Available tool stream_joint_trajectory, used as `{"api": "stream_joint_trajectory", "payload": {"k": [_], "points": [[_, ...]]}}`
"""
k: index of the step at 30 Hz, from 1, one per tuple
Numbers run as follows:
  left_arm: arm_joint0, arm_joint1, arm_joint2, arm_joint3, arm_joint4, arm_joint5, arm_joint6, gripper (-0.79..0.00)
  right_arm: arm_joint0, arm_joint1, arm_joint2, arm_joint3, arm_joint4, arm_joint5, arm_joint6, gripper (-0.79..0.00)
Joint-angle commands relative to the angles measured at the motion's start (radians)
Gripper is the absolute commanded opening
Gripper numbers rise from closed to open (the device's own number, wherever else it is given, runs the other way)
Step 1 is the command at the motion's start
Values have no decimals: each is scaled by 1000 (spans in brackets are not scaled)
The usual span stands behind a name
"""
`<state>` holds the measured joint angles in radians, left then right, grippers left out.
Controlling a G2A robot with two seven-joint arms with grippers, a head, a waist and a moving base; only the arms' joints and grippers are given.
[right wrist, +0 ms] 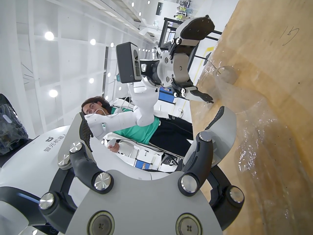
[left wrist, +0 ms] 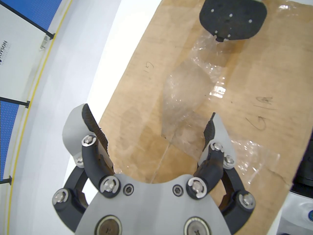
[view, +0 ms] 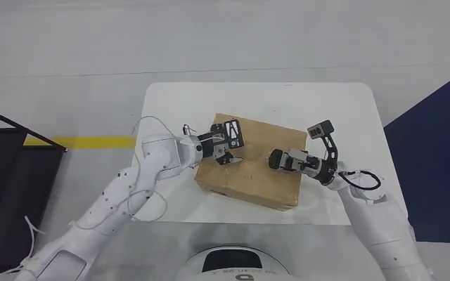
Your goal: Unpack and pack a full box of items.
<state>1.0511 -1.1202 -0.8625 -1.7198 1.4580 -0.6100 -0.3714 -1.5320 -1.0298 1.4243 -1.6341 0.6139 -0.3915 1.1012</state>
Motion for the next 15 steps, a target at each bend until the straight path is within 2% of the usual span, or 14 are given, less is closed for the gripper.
{"api": "stream_joint_trajectory", "payload": {"k": [1,9,15], "points": [[-16,-8,25,25,59,44,43,0,-7,1,5,-1,3,-3,0,0],[-54,-28,48,65,128,126,187,0,-28,3,23,-7,10,-11,2,0],[-80,-35,28,68,176,188,278,0,-43,5,35,-11,15,-20,3,0]]}}
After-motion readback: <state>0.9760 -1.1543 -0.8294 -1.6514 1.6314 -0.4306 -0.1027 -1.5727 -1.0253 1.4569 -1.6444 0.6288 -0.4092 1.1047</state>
